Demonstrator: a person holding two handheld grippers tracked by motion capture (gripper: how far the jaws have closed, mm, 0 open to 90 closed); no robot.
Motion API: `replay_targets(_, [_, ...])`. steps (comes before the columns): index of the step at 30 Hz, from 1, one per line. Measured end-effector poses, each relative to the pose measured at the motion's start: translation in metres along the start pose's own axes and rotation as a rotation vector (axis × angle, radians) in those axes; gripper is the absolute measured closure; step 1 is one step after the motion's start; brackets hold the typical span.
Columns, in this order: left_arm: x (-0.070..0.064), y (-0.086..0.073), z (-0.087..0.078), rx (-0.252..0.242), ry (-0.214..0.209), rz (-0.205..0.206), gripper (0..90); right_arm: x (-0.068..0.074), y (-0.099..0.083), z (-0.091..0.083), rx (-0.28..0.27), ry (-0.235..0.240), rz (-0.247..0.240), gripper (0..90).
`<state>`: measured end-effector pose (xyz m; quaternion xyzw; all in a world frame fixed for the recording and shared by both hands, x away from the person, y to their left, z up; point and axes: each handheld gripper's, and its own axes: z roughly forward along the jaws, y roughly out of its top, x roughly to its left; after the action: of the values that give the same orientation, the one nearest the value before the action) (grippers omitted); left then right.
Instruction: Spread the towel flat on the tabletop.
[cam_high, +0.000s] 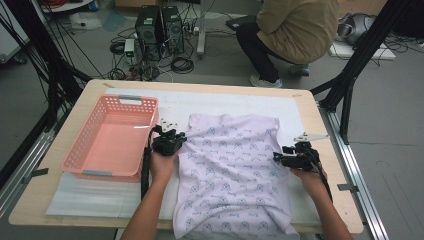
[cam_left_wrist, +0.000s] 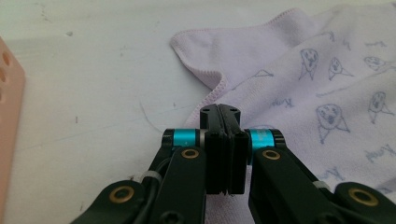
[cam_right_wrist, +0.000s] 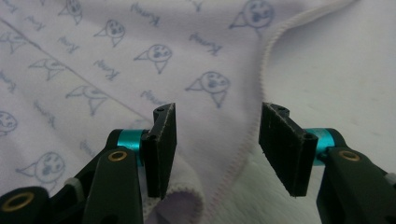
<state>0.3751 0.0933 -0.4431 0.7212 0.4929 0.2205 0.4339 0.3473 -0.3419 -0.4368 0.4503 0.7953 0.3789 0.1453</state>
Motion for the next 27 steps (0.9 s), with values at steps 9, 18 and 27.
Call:
replay_targets(9, [-0.003,0.005,-0.013,-0.047,-0.055,-0.028,59.7,0.000,0.014,0.025,0.031,-0.100,-0.101,88.4])
replay_targets(18, [-0.022,0.002,-0.028,-0.016,-0.245,-0.012,40.2,-0.029,0.025,0.028,-0.084,-0.285,0.056,88.1])
replay_targets(27, [-0.047,-0.014,-0.014,0.179,-0.267,0.127,52.9,-0.016,0.020,-0.006,-0.148,-0.185,0.047,63.9])
